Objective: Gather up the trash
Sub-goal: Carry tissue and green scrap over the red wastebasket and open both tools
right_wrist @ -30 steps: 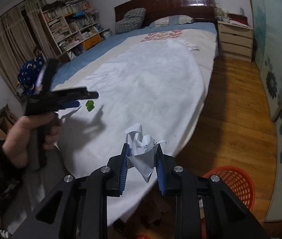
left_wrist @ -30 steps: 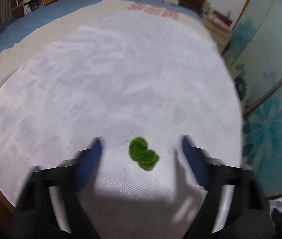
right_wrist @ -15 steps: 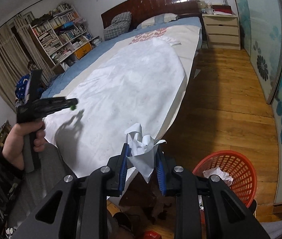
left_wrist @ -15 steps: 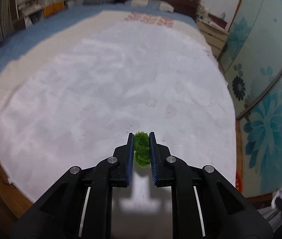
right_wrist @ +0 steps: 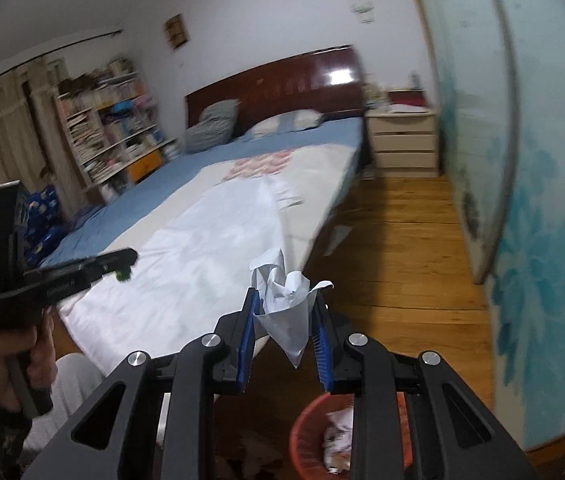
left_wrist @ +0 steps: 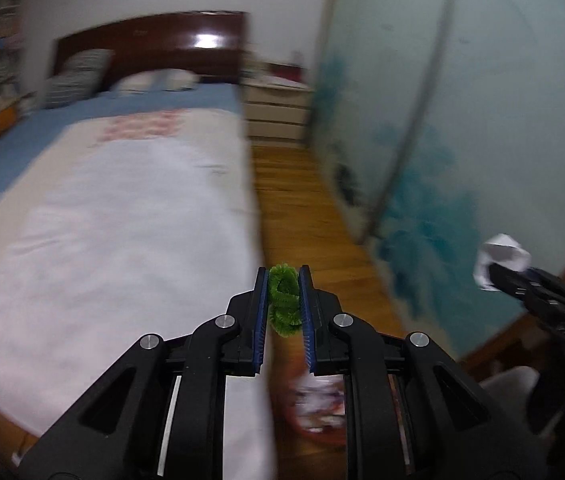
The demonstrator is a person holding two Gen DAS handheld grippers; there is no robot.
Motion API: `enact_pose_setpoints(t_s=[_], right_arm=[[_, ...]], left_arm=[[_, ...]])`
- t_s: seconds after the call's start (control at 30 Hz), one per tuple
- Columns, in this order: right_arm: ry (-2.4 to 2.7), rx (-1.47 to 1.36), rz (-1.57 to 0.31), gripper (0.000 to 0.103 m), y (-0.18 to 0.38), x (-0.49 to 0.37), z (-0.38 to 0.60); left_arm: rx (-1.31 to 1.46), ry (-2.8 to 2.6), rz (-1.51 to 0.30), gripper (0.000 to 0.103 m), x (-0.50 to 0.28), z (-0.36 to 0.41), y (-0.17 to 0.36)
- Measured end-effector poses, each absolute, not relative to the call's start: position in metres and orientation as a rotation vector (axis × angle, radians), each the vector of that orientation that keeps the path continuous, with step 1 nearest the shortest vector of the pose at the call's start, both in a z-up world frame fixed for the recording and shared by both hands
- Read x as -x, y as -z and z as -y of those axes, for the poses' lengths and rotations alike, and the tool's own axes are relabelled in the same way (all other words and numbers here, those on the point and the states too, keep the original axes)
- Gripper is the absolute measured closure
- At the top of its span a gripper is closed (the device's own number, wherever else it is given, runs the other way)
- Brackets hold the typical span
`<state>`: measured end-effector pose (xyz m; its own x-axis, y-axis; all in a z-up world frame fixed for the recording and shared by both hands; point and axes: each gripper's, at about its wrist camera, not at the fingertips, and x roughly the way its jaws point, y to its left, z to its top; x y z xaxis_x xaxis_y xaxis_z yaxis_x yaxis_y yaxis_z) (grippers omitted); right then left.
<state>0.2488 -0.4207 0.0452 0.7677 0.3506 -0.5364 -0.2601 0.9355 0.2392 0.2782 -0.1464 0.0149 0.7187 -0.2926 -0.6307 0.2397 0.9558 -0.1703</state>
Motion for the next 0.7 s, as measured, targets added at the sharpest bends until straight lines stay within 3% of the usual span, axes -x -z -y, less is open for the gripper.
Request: enact_pose_setpoints(t_s=[0.1, 0.27, 0.43, 0.7], right_arm=[[-0.265, -0.213, -0.651, 0.076, -0.024, -0.245, 0.458], [-0.184, -0.304, -0.841, 0.076, 0.067, -0.256, 0.502], [-0.183, -0.491, -1.028, 0.076, 0.144, -0.261, 0.52], [-0.17, -0.559, -1.123, 0.074, 0.192, -0.283, 0.523]], left_arm=[[0.062, 0.403, -0.771, 0.088, -0.29, 0.204, 0.015], [0.0, 0.473, -0.993, 0.088, -0.311, 0.277, 0.124], [-0.002, 0.453, -1.126, 0.088, -0.311, 0.287, 0.198], [-0.019, 0.438, -1.182, 0.088, -0.31, 0.295, 0.227]])
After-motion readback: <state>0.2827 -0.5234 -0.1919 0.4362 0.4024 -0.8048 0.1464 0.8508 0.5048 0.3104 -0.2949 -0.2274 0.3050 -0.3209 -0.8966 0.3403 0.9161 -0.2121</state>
